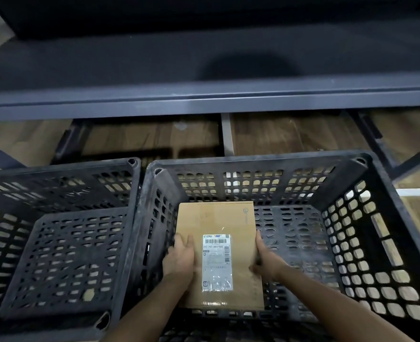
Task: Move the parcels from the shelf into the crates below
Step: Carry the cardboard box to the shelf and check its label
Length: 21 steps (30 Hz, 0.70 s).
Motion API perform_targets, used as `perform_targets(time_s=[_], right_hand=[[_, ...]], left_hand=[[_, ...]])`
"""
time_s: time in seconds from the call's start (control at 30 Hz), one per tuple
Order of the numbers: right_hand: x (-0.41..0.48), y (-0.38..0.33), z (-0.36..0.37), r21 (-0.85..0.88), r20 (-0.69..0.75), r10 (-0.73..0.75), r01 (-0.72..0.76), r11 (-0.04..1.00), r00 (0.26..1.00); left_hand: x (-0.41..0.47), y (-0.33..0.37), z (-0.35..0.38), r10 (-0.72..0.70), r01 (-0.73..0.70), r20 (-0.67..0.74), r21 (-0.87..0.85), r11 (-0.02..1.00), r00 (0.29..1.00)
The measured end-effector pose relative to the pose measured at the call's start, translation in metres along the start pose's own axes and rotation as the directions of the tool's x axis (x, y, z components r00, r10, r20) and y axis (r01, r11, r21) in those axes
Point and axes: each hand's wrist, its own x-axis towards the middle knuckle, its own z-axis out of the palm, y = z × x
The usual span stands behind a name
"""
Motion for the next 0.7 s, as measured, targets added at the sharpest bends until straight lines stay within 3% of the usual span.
perform_targets(time_s=[0.07,0.17,0.23,0.3,0.37,0.47,0.6,0.7], right_hand=[[0.002,-0.001,-0.003,-0.095,0.011,0.013,-0.012,0.995,1.000],[0.001,-0.008,-0.009,-0.326,-0.040,0.030,-0.041,0.945,0.999],[-0.003,-0.020,-0.012,-0.505,-0.057,-0.089,0.048,0.862,0.994],[-0.003,-0.032,-0.008,-0.620,0.011,-0.247,0.200,0.759,0.969],[0.001,-0.034,0.005,-0.669,0.076,-0.302,0.273,0.691,0.950],[0.012,-0.023,0.023,-0.757,0.096,-0.275,0.250,0.604,0.957],[0.014,-0.026,0.032,-0.803,0.067,-0.186,0.164,0.573,0.980],[0.010,-0.033,0.033,-0.793,0.041,-0.153,0.125,0.596,0.987]], left_hand=[[-0.002,0.006,-0.001,0.074,-0.067,-0.013,0.302,0.951,0.997],[-0.007,0.017,-0.011,0.257,-0.207,-0.015,0.545,0.813,0.966],[-0.003,0.021,-0.013,0.355,-0.332,0.065,0.542,0.772,0.932],[0.002,0.022,-0.013,0.327,-0.412,0.252,0.503,0.760,0.911],[0.003,0.017,-0.009,0.263,-0.442,0.379,0.536,0.720,0.887],[0.002,0.002,0.004,0.261,-0.424,0.348,0.566,0.707,0.900],[0.003,0.000,0.010,0.256,-0.381,0.298,0.521,0.764,0.920],[-0.001,0.010,0.007,0.247,-0.392,0.311,0.606,0.693,0.918]])
